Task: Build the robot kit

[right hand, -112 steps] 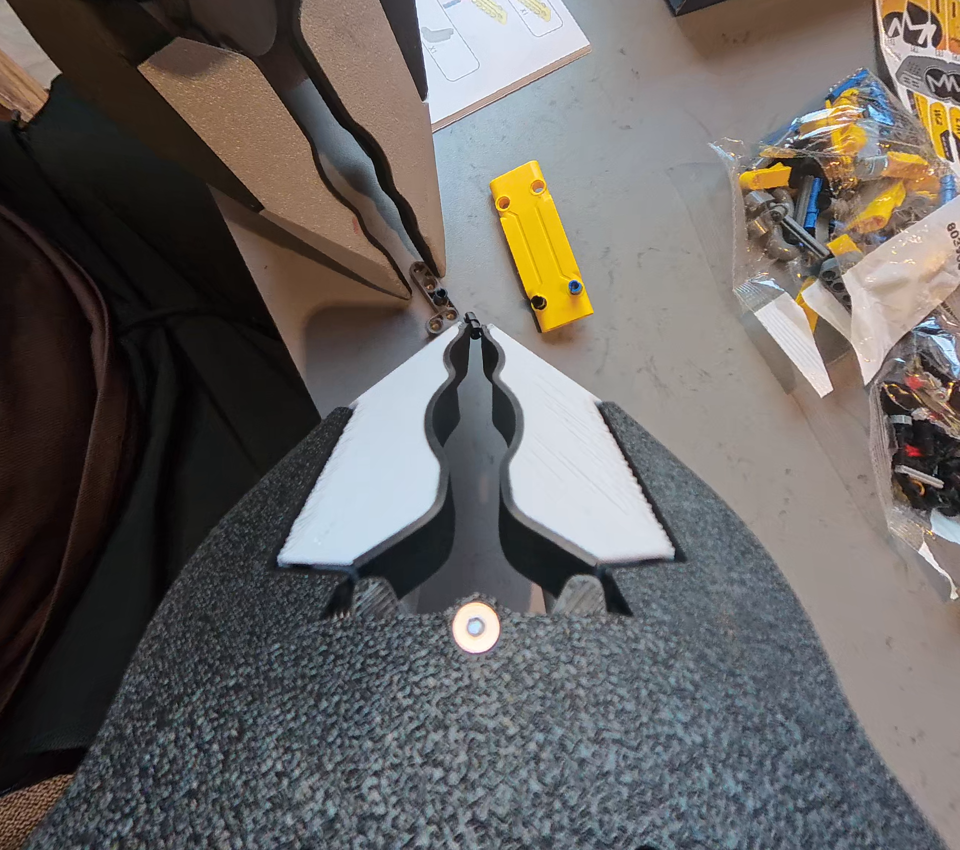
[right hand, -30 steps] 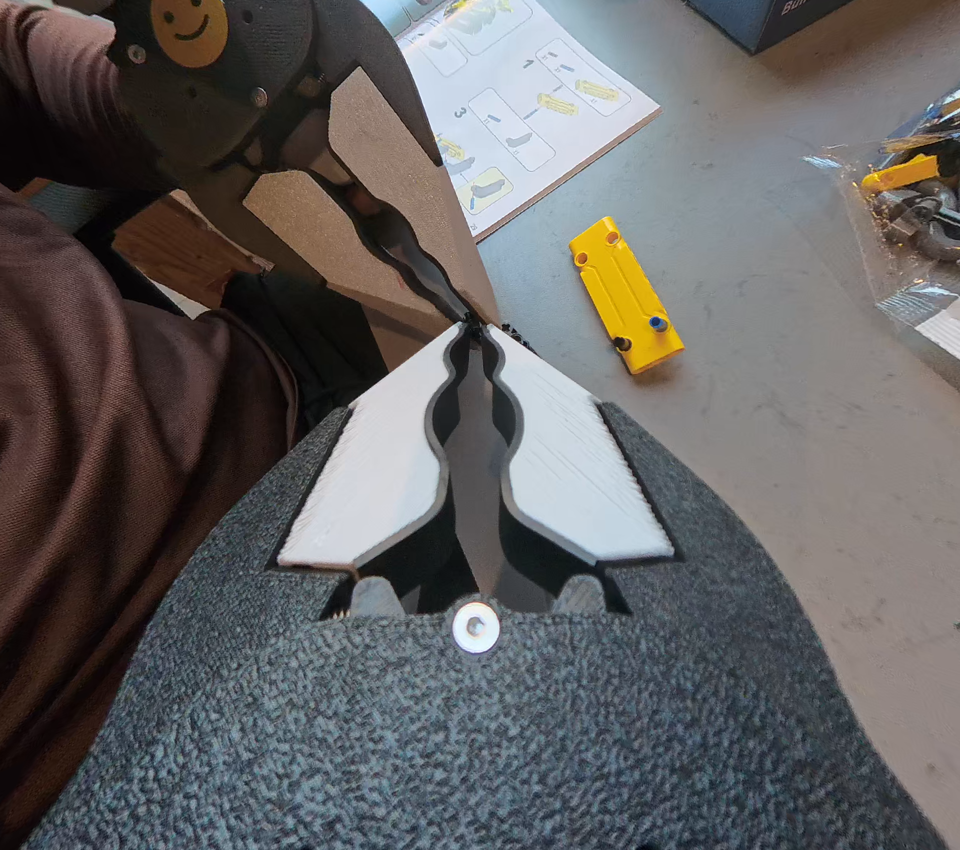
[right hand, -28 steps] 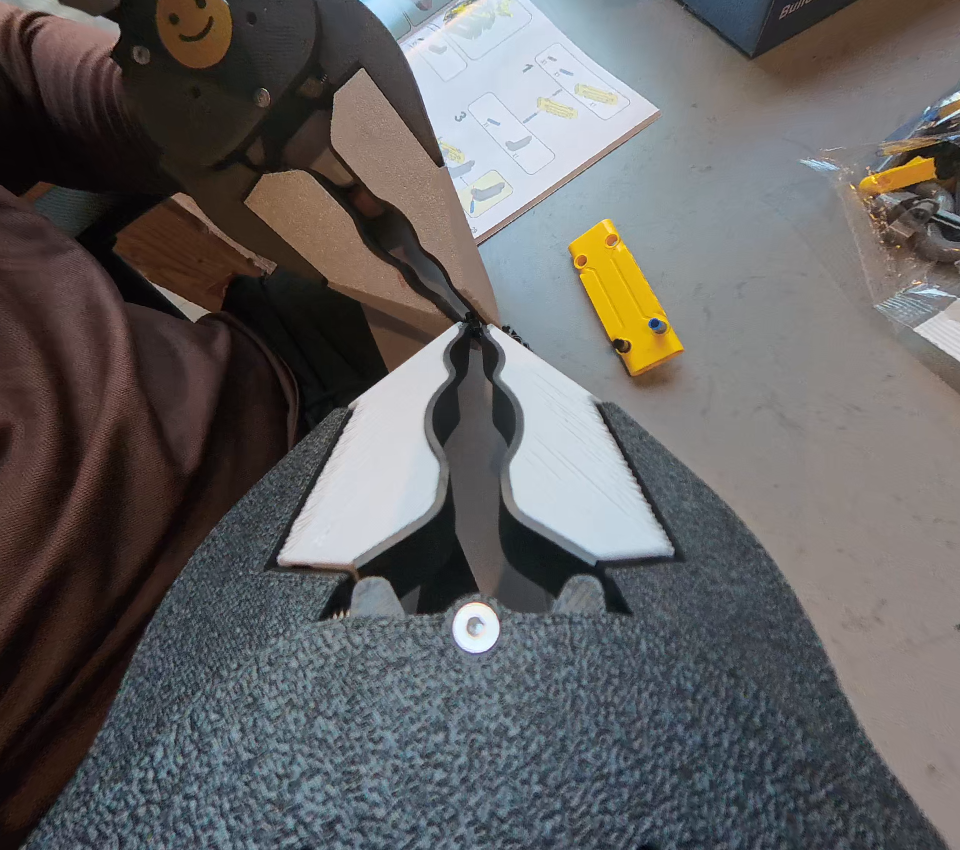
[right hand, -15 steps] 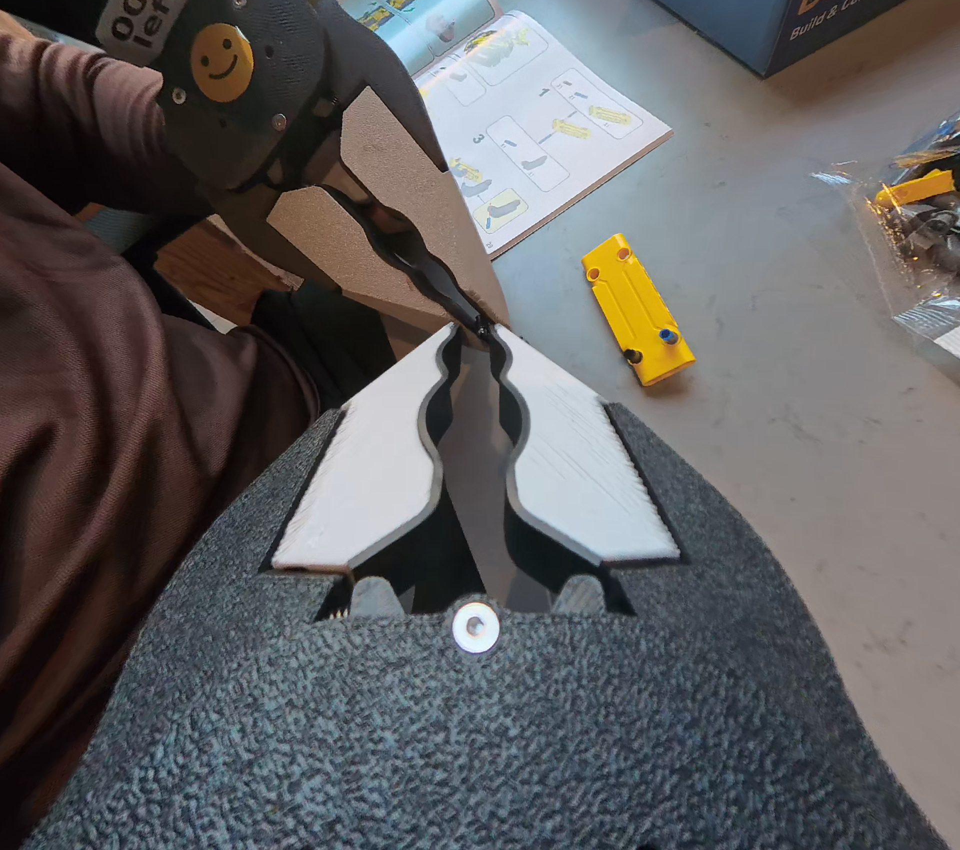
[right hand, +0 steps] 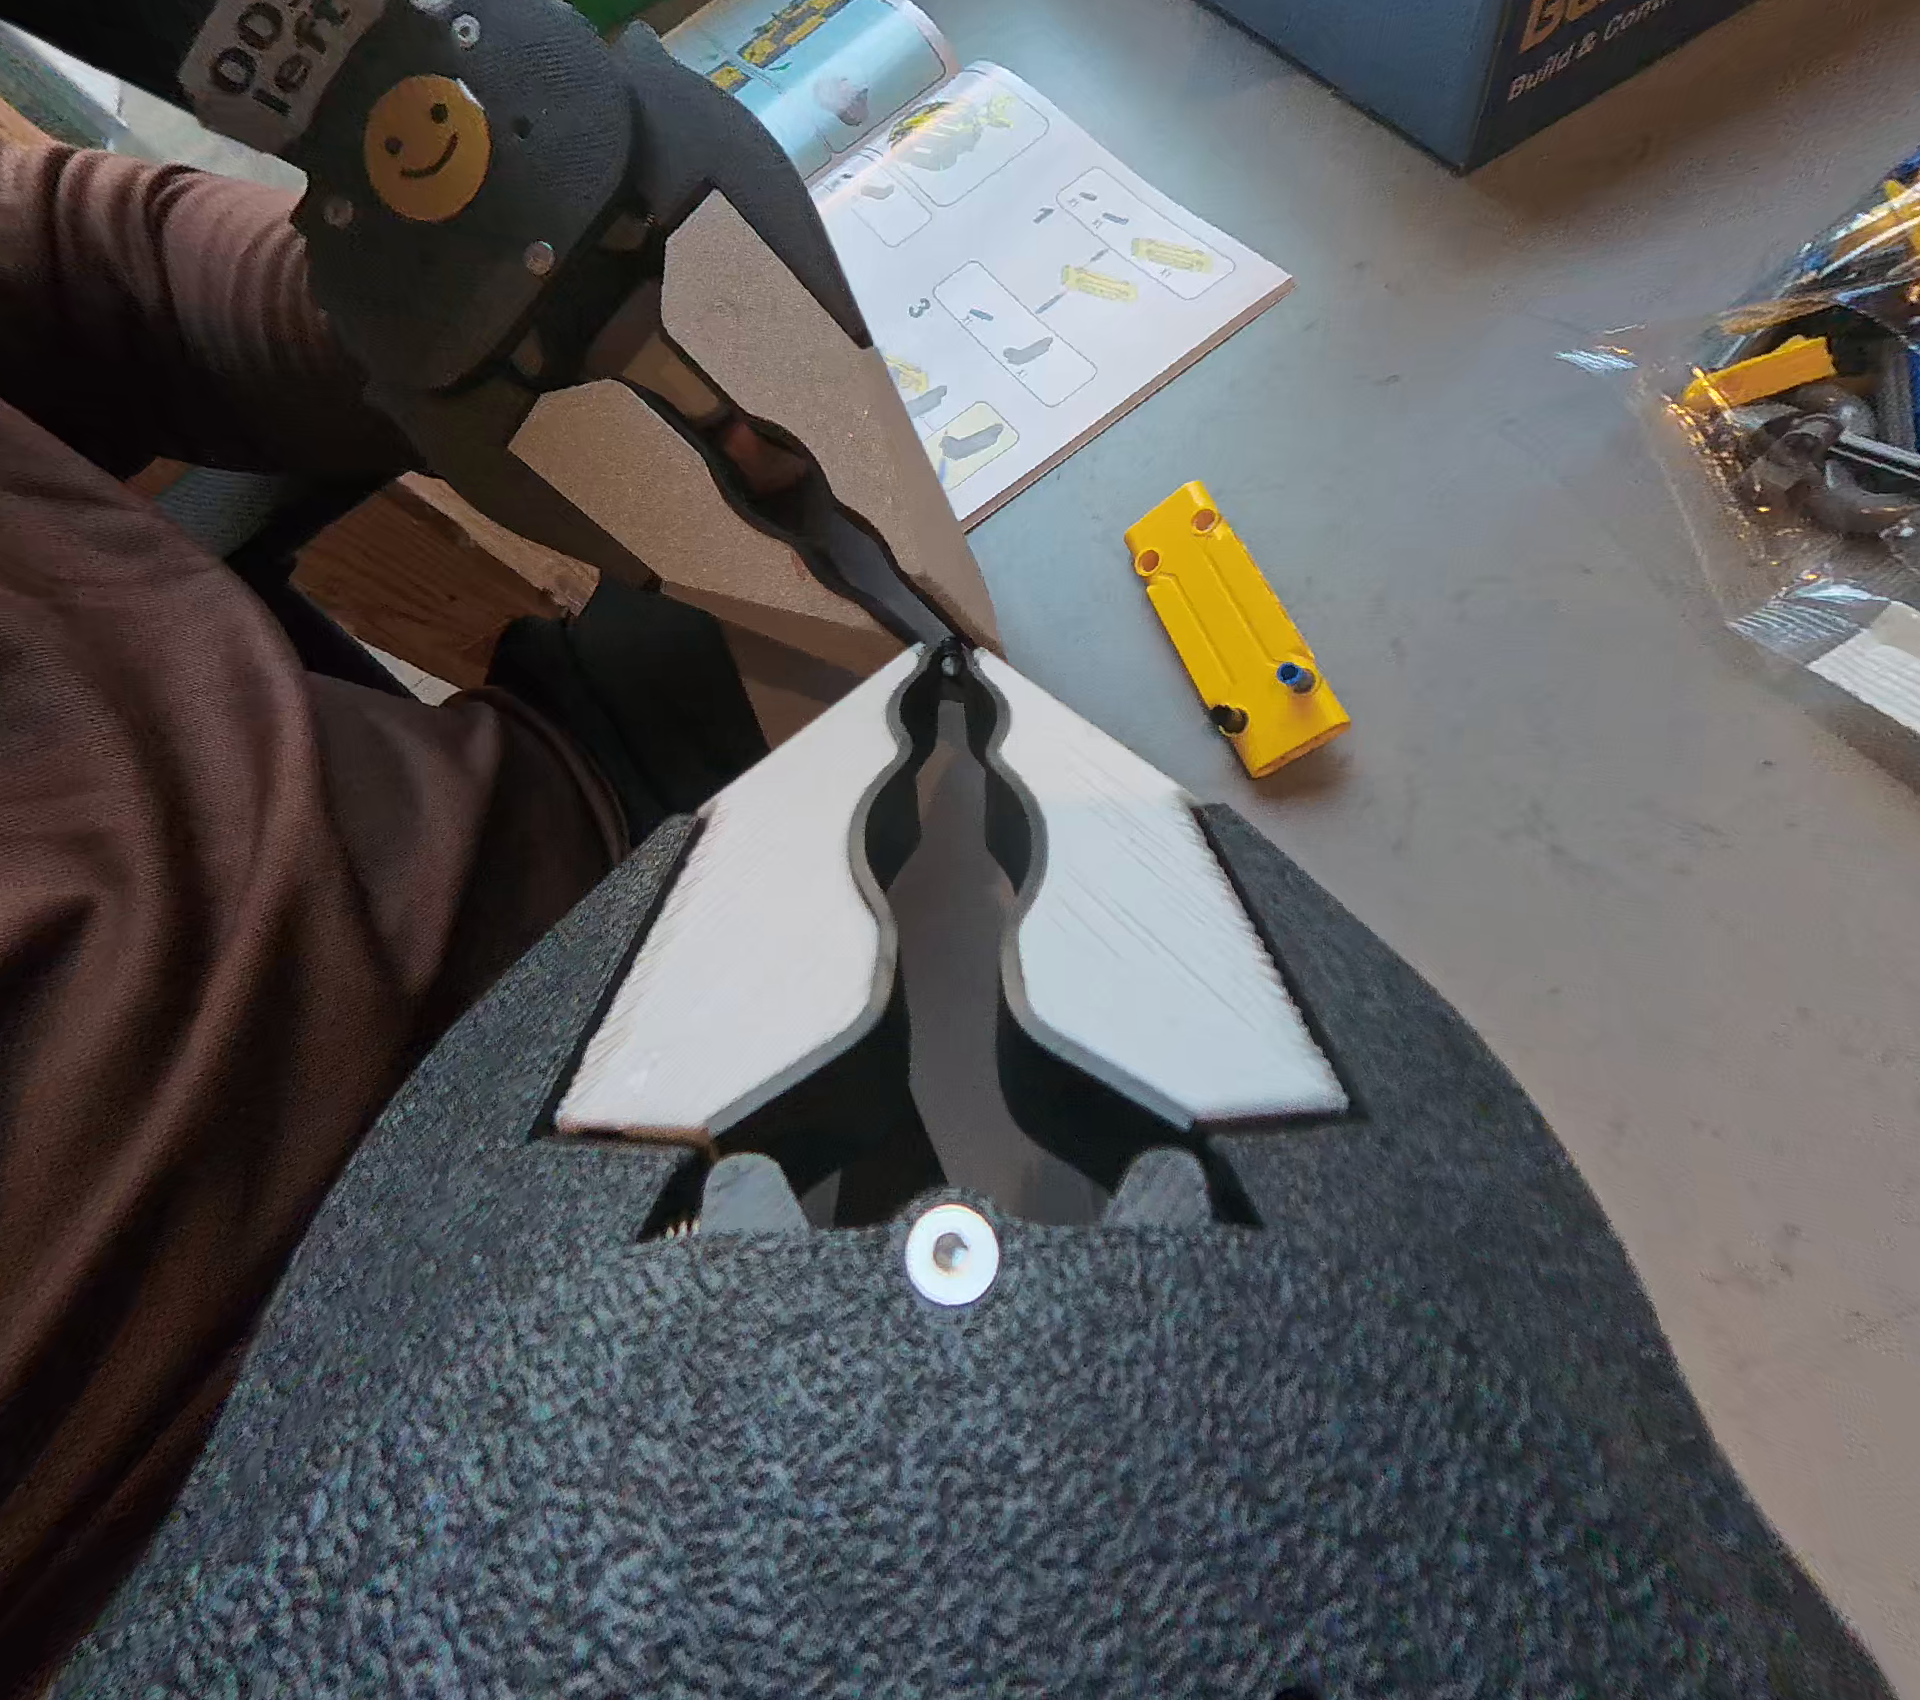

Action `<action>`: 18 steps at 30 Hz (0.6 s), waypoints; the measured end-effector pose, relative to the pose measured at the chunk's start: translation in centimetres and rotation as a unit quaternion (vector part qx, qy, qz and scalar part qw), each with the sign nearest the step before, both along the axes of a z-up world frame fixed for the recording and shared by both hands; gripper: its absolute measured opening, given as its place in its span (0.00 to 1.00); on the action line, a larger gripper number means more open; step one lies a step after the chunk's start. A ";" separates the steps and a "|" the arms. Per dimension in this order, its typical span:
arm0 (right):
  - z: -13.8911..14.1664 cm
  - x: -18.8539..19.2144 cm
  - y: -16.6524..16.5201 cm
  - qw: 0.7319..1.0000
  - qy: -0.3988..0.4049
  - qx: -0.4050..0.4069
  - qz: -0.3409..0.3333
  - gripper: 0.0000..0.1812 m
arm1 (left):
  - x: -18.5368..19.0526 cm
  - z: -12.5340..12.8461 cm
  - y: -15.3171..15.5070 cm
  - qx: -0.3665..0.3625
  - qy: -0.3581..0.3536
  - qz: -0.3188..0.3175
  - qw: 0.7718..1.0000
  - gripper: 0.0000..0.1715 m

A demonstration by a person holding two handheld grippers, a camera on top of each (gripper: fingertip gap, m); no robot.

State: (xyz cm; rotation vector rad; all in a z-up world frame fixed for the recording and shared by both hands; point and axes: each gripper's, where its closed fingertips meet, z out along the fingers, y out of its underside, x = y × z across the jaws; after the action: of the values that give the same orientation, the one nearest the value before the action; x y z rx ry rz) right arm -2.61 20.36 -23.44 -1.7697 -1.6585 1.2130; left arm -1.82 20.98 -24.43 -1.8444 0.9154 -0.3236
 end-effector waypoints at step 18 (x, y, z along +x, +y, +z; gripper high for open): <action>-3.4 1.0 1.5 0.969 -0.152 0.194 0.024 0.02 | -0.7 -3.8 -0.2 -0.110 0.065 0.010 0.992 0.08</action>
State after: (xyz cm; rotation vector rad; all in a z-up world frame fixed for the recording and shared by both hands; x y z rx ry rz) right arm -1.62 21.88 -26.87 -1.7310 -1.9574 0.5941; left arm -2.55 20.73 -28.20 -2.0965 0.9816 -0.3048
